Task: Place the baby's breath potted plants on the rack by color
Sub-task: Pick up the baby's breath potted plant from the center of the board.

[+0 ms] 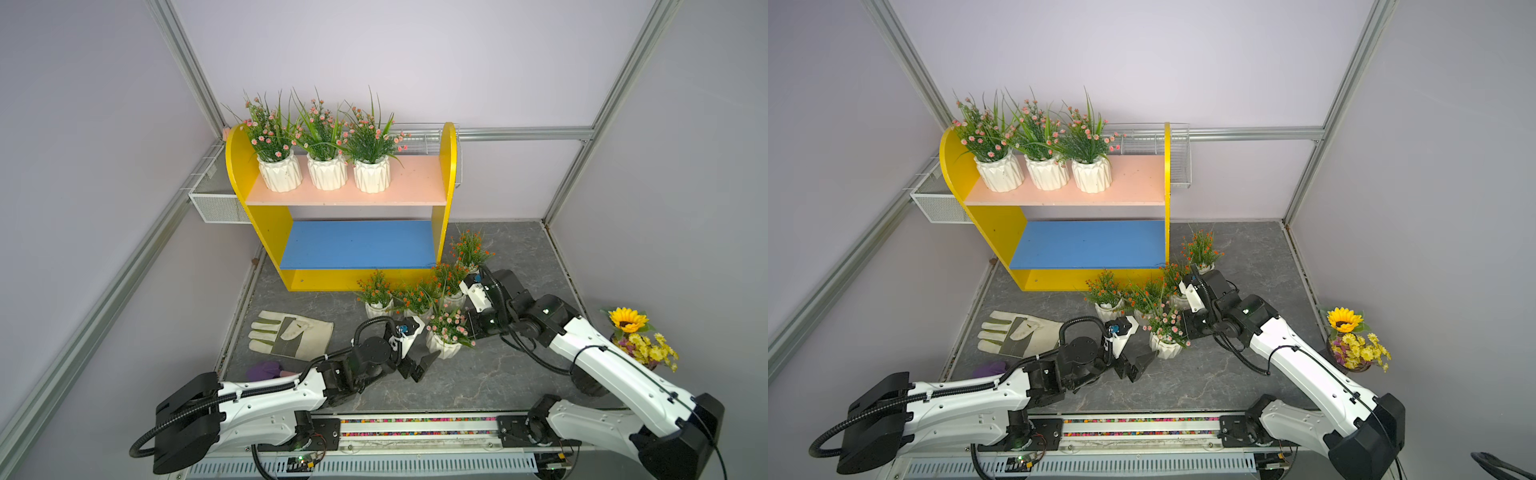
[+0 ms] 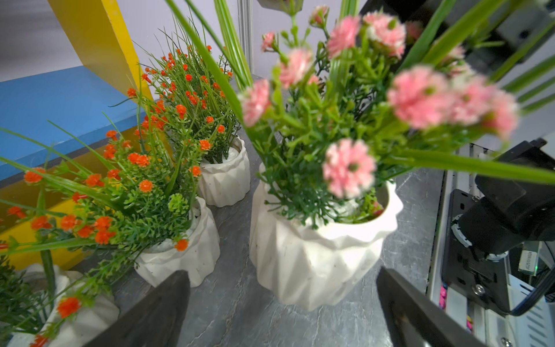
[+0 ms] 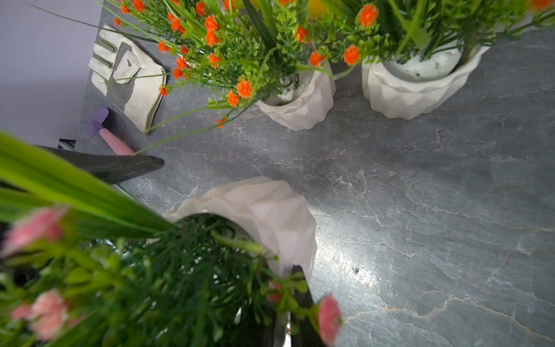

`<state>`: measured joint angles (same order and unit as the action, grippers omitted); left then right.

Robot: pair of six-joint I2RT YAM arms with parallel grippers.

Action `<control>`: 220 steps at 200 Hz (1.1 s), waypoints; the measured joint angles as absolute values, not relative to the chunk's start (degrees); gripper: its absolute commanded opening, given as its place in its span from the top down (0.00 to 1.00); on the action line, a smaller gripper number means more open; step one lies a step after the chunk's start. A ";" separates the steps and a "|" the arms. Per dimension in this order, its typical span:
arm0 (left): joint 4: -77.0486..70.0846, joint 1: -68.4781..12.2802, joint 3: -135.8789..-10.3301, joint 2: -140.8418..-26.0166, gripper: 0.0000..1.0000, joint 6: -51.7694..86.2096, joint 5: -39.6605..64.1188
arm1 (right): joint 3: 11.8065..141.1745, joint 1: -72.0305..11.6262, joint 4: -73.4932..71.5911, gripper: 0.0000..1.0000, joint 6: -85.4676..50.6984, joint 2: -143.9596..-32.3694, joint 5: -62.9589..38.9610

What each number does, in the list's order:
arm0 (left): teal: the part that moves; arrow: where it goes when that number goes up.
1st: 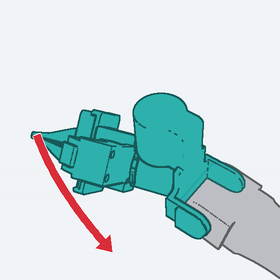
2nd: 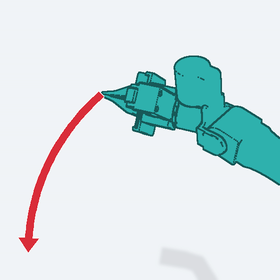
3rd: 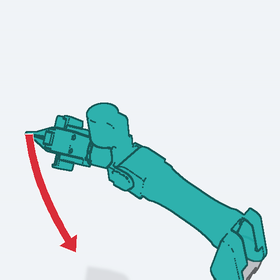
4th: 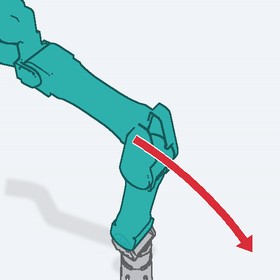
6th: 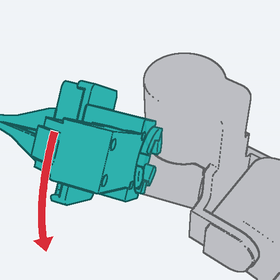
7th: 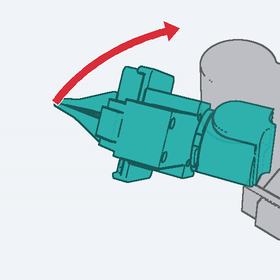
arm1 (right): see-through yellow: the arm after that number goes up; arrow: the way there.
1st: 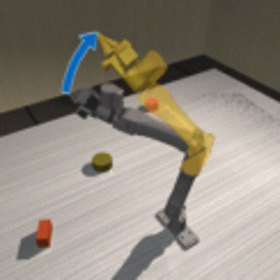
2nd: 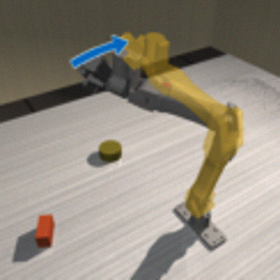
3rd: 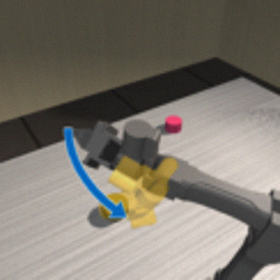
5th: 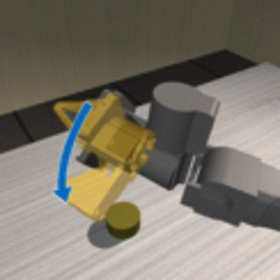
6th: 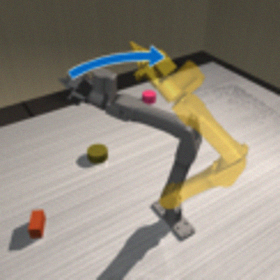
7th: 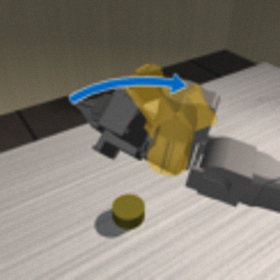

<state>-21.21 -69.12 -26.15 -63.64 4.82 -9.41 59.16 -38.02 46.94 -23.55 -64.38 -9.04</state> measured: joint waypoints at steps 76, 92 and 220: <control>-21.80 -69.41 -31.18 -68.73 0.00 4.62 -7.40 | 59.16 -39.18 44.99 0.92 -23.55 -65.84 -10.07; -21.67 -69.41 -31.66 -69.71 0.00 4.64 -7.09 | 59.16 -39.48 44.80 0.92 -23.55 -65.98 -10.33; -21.30 -69.52 -34.98 -73.56 0.02 4.82 -6.31 | 59.16 -41.36 44.49 0.92 -23.55 -66.54 -10.35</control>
